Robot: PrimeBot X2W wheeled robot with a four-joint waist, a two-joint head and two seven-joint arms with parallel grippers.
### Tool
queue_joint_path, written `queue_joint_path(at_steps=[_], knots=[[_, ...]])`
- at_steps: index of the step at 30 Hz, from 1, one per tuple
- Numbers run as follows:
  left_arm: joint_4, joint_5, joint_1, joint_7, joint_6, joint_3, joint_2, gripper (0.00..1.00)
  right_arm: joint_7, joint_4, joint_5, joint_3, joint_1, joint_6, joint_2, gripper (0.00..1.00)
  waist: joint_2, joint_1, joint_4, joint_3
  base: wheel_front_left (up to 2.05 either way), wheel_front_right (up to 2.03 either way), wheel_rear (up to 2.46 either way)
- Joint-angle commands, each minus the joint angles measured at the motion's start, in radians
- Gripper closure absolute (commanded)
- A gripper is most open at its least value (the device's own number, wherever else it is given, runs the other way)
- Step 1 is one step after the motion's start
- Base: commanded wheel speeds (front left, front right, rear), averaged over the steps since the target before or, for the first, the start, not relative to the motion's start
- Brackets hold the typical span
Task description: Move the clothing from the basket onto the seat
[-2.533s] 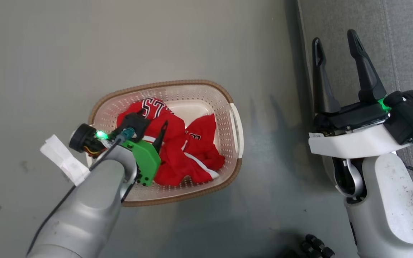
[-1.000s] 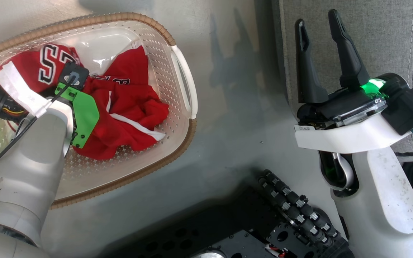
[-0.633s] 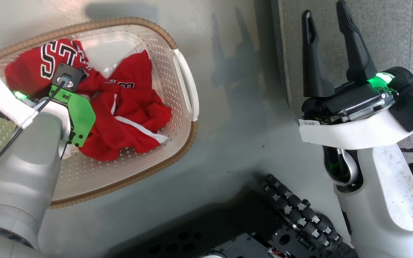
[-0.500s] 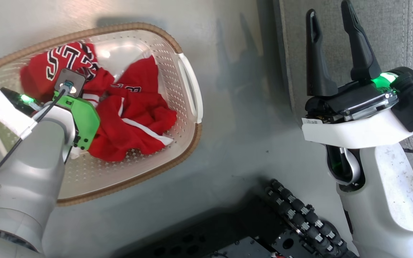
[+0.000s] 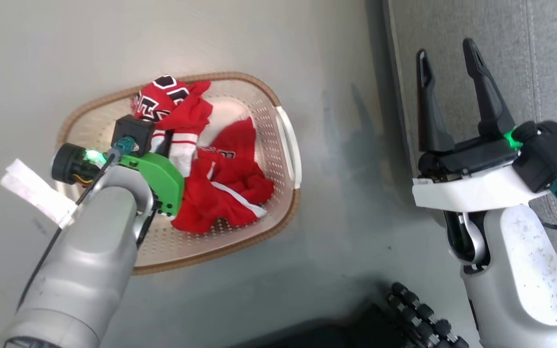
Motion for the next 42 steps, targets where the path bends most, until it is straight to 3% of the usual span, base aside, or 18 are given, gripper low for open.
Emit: queue_joint_path(at_steps=[1,15,25,33,42], knots=[[-0.036,-0.013,0.028,-0.005,0.001,0.016,-0.003,1.0,-0.003,0.012,-0.009,-0.009,0.023,0.0,-0.003,0.0,0.0,0.0001,0.09,-0.122,0.0,0.0,0.0],[-0.514,0.016,0.265,-0.005,0.035,0.16,0.018,1.0,0.063,0.034,-0.04,-0.041,0.116,0.0,-0.003,0.0,0.0,0.0001,0.193,-0.351,0.0,0.0,0.0],[-0.813,0.049,0.397,-0.005,0.02,0.286,0.011,1.0,0.122,0.013,-0.046,-0.036,0.181,0.0,-0.003,0.0,0.0,0.0001,0.222,-0.484,0.0,0.0,0.0],[-0.961,0.078,0.482,-0.005,0.003,0.318,0.0,1.0,0.162,0.003,-0.04,-0.027,0.248,0.0,-0.003,0.0,0.0,0.0001,0.227,-0.586,0.0,0.0,0.0],[-1.038,0.077,0.584,-0.004,0.007,0.311,0.004,1.0,0.201,-0.013,-0.03,-0.011,0.318,0.0,-0.003,0.0,0.0,0.0001,0.221,-0.689,0.0,0.0,0.0]])
